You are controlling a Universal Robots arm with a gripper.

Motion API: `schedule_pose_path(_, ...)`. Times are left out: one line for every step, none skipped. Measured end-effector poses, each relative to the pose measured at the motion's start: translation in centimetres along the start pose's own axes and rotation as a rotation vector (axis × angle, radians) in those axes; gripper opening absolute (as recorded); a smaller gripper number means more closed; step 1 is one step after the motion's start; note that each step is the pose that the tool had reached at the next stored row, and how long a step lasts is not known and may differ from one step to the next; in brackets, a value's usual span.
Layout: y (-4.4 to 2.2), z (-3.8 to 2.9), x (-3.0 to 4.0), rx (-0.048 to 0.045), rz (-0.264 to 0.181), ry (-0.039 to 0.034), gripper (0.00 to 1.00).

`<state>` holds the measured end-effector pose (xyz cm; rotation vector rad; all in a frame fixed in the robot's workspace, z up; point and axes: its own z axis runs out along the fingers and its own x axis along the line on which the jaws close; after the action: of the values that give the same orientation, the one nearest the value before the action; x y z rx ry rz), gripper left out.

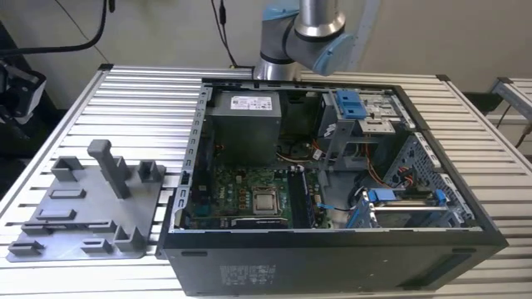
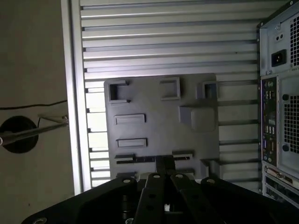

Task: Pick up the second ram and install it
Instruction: 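Reach for the second ram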

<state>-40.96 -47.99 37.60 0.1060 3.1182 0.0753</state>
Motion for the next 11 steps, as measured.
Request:
schedule_pose_path(-0.25,0.09,0.01,0.0000,0.000,0.0000,0.11)
schedule_pose_path(-0.54,0.17,0.02,-0.0001,-0.001,0.0000,0.11)
schedule_pose_path(-0.82,0.25,0.02,-0.0003,-0.002,0.0001,0.11)
schedule_pose_path(-1.11,0.32,0.01,-0.0004,-0.003,0.0002,0.11)
schedule_pose_path(-1.39,0.39,0.01,-0.0006,-0.004,0.0002,0.11)
schedule_pose_path(-1.66,0.46,0.00,-0.0007,-0.005,0.0003,0.11)
schedule_pose_path(-1.91,0.50,-0.01,-0.0009,-0.006,0.0003,0.11)
schedule_pose_path(-2.15,0.52,0.00,-0.0009,-0.009,0.0005,0.11)
schedule_pose_path(-2.39,0.55,0.01,-0.0012,-0.011,0.0006,0.11)
schedule_pose_path(-2.53,0.57,0.06,-0.0012,-0.013,0.0007,0.11)
schedule_pose_path(-2.60,0.60,0.18,-0.0012,-0.015,0.0009,0.11)
